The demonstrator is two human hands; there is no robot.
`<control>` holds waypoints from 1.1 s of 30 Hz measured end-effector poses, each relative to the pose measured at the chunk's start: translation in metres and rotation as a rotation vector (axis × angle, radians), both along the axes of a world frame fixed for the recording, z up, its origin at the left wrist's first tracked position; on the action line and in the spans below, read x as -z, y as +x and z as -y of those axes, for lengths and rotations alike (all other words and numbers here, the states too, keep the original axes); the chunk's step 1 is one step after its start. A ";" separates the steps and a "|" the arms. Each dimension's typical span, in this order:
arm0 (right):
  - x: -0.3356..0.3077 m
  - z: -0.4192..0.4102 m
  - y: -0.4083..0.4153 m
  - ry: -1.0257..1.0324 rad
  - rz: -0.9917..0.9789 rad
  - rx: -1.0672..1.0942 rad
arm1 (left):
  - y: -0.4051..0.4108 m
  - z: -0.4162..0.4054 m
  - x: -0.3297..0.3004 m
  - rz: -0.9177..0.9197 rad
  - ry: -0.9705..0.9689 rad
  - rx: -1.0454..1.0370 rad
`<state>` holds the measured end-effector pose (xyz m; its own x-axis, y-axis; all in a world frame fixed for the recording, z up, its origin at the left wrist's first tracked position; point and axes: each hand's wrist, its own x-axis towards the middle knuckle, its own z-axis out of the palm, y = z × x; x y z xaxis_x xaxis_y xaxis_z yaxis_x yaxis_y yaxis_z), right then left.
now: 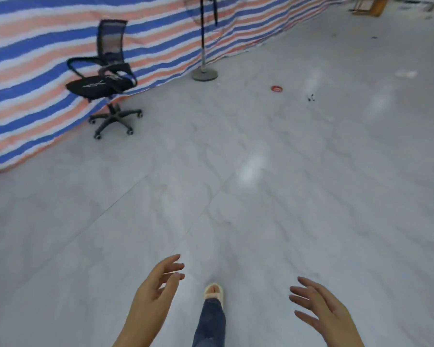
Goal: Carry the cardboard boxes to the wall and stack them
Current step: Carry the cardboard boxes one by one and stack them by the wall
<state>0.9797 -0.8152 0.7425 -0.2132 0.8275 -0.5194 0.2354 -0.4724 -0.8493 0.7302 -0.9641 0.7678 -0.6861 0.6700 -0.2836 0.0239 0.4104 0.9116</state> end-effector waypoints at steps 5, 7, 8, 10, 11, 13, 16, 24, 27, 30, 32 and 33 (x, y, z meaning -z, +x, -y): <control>-0.016 -0.098 -0.049 0.068 -0.018 0.075 | -0.060 -0.112 -0.011 -0.017 0.048 0.091; -0.023 -0.133 -0.064 0.103 -0.025 0.093 | -0.078 -0.154 -0.018 -0.026 0.057 0.134; -0.025 -0.148 -0.070 0.113 -0.025 0.110 | -0.087 -0.173 -0.019 -0.027 0.055 0.155; -0.025 -0.175 -0.076 0.116 -0.021 0.154 | -0.099 -0.212 -0.020 -0.028 0.046 0.205; -0.025 -0.188 -0.077 0.114 -0.021 0.176 | -0.104 -0.230 -0.021 -0.029 0.044 0.230; -0.023 -0.213 -0.078 0.101 -0.016 0.221 | -0.110 -0.268 -0.022 -0.032 0.040 0.268; -0.016 -0.256 -0.076 0.067 -0.009 0.291 | -0.114 -0.327 -0.017 -0.031 0.018 0.306; -0.012 -0.441 -0.064 0.069 -0.018 0.280 | -0.097 -0.506 -0.006 -0.045 0.037 0.289; -0.024 -0.519 -0.059 0.122 -0.014 0.229 | -0.084 -0.574 -0.011 -0.031 0.065 0.287; -0.030 -0.589 -0.054 0.140 0.001 0.193 | -0.075 -0.635 -0.009 -0.009 0.071 0.269; -0.031 -0.627 -0.057 0.141 0.002 0.171 | -0.074 -0.669 -0.010 0.027 0.075 0.252; -0.029 -0.645 -0.060 0.141 0.001 0.160 | -0.075 -0.685 -0.010 0.040 0.074 0.245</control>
